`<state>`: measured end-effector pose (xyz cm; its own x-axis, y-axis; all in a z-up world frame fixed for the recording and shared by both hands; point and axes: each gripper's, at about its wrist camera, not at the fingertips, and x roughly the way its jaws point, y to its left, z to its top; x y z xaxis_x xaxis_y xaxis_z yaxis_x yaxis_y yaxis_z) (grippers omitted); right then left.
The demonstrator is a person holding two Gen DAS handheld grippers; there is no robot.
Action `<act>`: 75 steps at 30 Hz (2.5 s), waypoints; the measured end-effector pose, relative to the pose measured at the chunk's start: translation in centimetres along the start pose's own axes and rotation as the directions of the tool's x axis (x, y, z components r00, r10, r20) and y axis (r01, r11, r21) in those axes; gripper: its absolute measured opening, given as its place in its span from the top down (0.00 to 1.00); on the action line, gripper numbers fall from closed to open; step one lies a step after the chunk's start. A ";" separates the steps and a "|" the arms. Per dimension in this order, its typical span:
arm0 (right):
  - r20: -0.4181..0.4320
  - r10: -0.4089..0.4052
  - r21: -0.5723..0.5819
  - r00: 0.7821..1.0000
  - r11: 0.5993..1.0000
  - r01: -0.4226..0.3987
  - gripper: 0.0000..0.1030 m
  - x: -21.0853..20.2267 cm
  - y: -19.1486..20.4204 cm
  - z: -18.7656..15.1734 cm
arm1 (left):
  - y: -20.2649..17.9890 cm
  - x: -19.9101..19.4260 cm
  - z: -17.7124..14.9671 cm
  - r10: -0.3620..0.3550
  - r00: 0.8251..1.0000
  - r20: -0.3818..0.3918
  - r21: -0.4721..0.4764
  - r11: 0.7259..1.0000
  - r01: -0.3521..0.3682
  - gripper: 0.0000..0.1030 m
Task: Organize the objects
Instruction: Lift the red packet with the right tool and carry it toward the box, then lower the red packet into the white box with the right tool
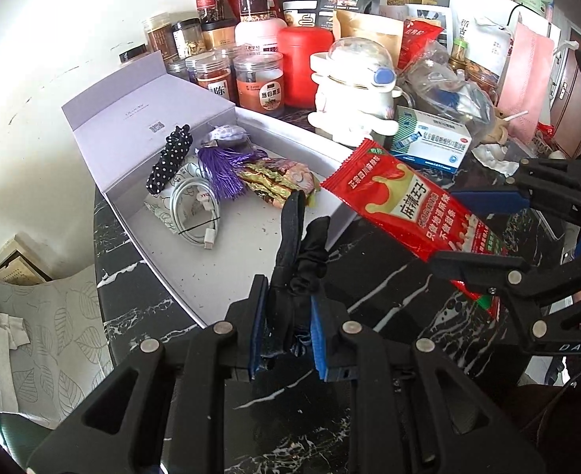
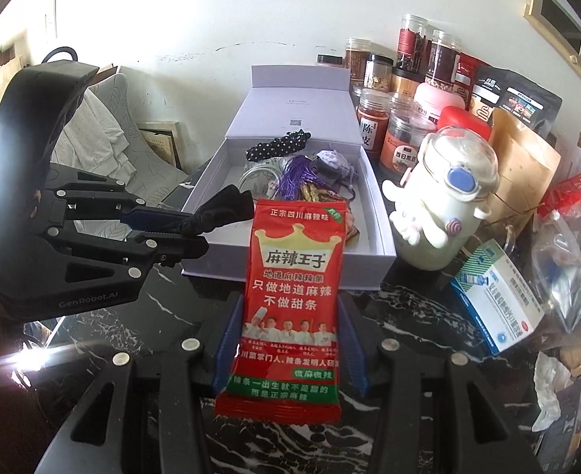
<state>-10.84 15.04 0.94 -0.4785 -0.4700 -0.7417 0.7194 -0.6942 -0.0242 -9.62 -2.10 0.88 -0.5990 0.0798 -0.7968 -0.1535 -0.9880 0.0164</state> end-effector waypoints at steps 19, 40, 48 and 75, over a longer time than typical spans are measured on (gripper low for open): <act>0.003 0.046 -0.035 0.999 0.998 -0.045 0.54 4.7 -1.3 4.4 | 3.8 4.2 3.3 0.045 0.998 -0.036 -0.031 0.998 -0.046 0.82; -0.019 0.090 -0.054 0.996 0.994 -0.091 0.54 10.5 -2.7 7.6 | 7.1 9.6 5.0 0.062 0.994 -0.092 -0.056 0.996 -0.067 0.82; -0.030 0.098 -0.047 0.995 0.994 -0.099 0.54 12.1 -3.0 7.9 | 7.7 11.6 4.9 0.048 0.992 -0.115 -0.058 0.997 -0.055 0.82; -0.063 0.085 -0.046 0.994 0.995 -0.088 0.53 14.0 -2.6 7.8 | 7.9 14.0 5.1 0.021 0.991 -0.132 -0.065 0.997 -0.030 0.81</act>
<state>-23.34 6.06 -4.15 -0.3829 -0.4921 -0.7818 0.7812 -0.6242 0.0102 -23.21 -8.17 -7.04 -0.4935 0.0410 -0.8688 -0.0842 -0.9964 0.0009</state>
